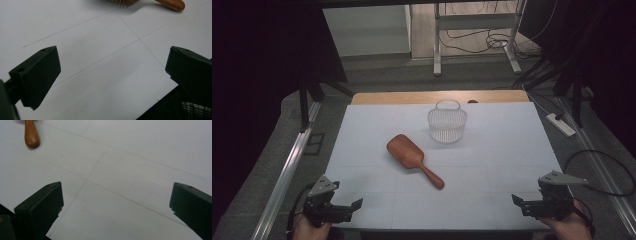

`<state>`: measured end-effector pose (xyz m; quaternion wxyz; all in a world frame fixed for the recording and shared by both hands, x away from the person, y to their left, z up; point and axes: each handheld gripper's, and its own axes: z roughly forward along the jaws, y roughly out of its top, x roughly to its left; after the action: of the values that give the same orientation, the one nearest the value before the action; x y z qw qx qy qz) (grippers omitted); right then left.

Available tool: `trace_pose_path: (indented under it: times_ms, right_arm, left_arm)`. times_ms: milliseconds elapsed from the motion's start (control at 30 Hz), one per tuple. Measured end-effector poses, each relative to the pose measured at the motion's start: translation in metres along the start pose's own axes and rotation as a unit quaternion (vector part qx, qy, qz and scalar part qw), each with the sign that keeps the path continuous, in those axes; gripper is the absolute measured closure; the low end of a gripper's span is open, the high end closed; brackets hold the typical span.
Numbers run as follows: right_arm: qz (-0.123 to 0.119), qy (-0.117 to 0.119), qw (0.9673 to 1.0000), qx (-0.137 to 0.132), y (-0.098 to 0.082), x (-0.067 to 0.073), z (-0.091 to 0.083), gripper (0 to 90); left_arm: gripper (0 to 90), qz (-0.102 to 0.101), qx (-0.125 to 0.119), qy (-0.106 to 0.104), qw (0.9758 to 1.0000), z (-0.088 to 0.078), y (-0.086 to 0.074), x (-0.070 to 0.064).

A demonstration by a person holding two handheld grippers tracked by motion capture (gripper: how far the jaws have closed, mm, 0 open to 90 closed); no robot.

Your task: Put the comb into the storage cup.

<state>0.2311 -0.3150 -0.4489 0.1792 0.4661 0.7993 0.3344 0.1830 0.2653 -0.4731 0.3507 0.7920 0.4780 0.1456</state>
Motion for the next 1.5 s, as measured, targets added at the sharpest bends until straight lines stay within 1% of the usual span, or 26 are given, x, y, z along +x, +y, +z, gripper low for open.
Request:
trace_pose_path:
  times_ms: [67,200,267,500,600,767,900,933,1033,1167,1400,1467,1500]
  right_arm:
    - [0.000,0.002,1.0000,0.000,0.000,0.000,0.000,0.0]
    - [-0.005,0.000,1.0000,0.008,0.000,0.001,0.001,0.0]
    - [-0.007,-0.001,0.9999,0.009,0.000,0.001,0.001,0.0]
    - [0.000,0.001,1.0000,0.009,0.000,0.000,0.001,0.0]
    - [-0.001,0.003,0.9999,0.011,0.000,0.000,0.002,0.0]
    - [-0.003,0.006,0.9999,0.010,0.000,0.000,0.001,0.0]
    - [-0.001,0.006,0.9999,0.009,-0.001,0.000,0.001,0.0]
    - [-0.001,0.006,0.9999,0.009,-0.001,0.000,0.001,0.0]
    - [0.000,0.008,0.9999,0.010,-0.001,-0.001,0.001,0.0]
    - [-0.002,0.008,0.9999,0.011,0.000,-0.001,0.002,0.0]
    - [-0.006,0.010,0.9999,0.010,0.000,0.000,0.002,0.0]
    - [-0.006,0.010,0.9999,0.011,0.000,0.000,0.002,0.0]
    - [-0.006,0.010,0.9999,0.011,0.000,0.000,0.002,0.0]
  left_arm:
    - [0.8,0.000,0.000,-0.001,1.0000,0.000,0.000,0.000]
    - [0.9,-0.008,-0.006,-0.010,0.9999,0.000,0.000,0.002]
    - [0.9,-0.008,-0.006,-0.012,0.9999,0.000,0.000,0.003]
    - [1.0,-0.005,-0.002,-0.012,0.9999,0.000,0.001,0.002]
    - [1.0,-0.006,0.000,-0.014,0.9999,0.001,0.001,0.002]
    - [0.8,-0.005,0.001,-0.012,0.9999,0.001,0.001,0.002]
    - [0.3,-0.002,0.007,-0.008,0.9999,0.002,0.003,0.000]
    - [0.3,-0.003,0.009,-0.013,0.9999,0.002,0.003,0.000]
    - [0.3,-0.003,0.015,-0.014,0.9998,0.003,0.004,0.000]
    - [0.3,-0.004,0.008,-0.022,0.9997,0.005,0.007,0.001]
    - [0.0,0.008,0.003,-0.029,0.9995,0.007,0.014,-0.001]
    - [0.0,0.013,0.007,-0.029,0.9995,0.009,0.016,-0.002]
    - [0.0,0.015,0.007,-0.036,0.9992,0.011,0.018,-0.001]
